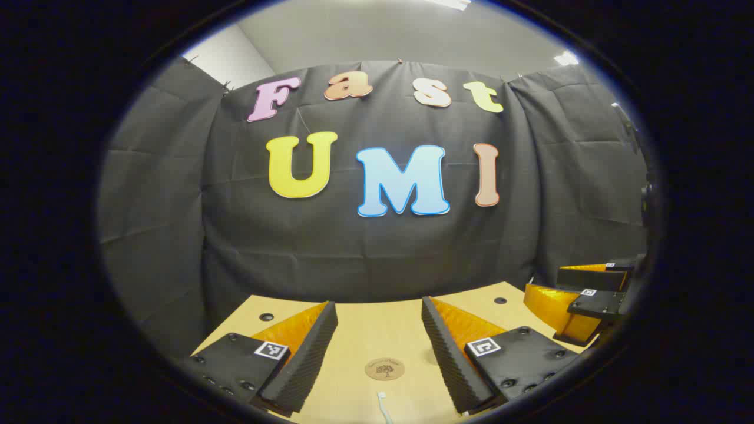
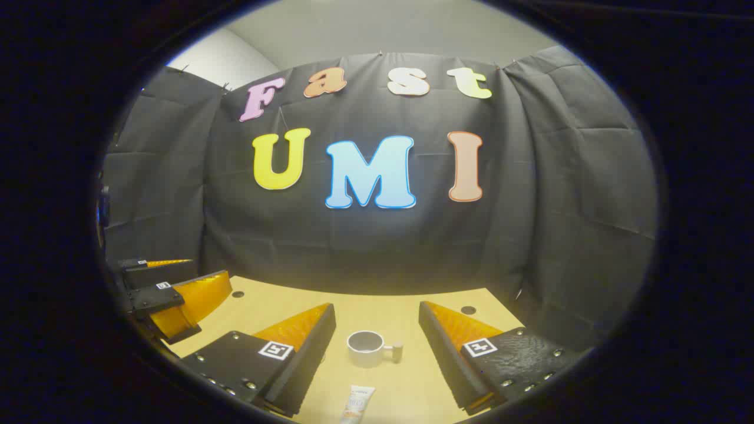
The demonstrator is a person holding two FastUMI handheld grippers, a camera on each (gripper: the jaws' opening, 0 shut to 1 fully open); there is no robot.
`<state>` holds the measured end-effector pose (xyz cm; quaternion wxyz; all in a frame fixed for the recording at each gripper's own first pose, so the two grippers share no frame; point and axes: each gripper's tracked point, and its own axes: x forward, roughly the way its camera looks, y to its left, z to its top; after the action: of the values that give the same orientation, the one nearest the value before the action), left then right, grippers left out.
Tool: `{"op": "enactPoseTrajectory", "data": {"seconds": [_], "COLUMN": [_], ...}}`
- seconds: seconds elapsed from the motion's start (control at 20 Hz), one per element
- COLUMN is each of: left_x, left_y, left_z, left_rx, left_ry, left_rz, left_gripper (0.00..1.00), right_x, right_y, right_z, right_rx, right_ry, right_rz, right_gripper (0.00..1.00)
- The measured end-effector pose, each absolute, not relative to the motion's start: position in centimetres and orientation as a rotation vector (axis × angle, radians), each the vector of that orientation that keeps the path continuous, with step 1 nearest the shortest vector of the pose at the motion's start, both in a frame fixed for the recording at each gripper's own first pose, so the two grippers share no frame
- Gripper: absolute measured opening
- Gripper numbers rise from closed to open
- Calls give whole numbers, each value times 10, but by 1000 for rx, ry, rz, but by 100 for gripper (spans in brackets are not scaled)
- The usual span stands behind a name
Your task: Put the toothbrush and toothpaste on the desktop into the cup, then pick up the cup and place it on the coaster on the desktop.
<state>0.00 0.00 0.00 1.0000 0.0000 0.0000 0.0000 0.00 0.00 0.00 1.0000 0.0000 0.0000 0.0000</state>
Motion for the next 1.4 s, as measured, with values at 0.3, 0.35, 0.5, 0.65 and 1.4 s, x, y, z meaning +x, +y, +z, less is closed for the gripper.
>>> {"op": "enactPoseTrajectory", "data": {"seconds": [0.3,0.35,0.5,0.65,1.4], "left_x": [2,2,5,8,24], "left_y": [4,3,2,-1,8], "left_z": [-18,-22,-33,-53,-209], "left_rx": [6,7,10,17,-71], "left_ry": [48,59,87,128,460], "left_rz": [7,7,-4,-17,-30], "left_gripper": [94,94,95,95,95], "right_x": [2,1,4,7,27], "right_y": [4,4,6,10,39], "right_z": [-16,-20,-38,-59,-173], "right_rx": [-7,-9,-5,4,-21], "right_ry": [63,80,150,216,510], "right_rz": [17,17,23,41,127], "right_gripper": [90,90,89,89,90]}}
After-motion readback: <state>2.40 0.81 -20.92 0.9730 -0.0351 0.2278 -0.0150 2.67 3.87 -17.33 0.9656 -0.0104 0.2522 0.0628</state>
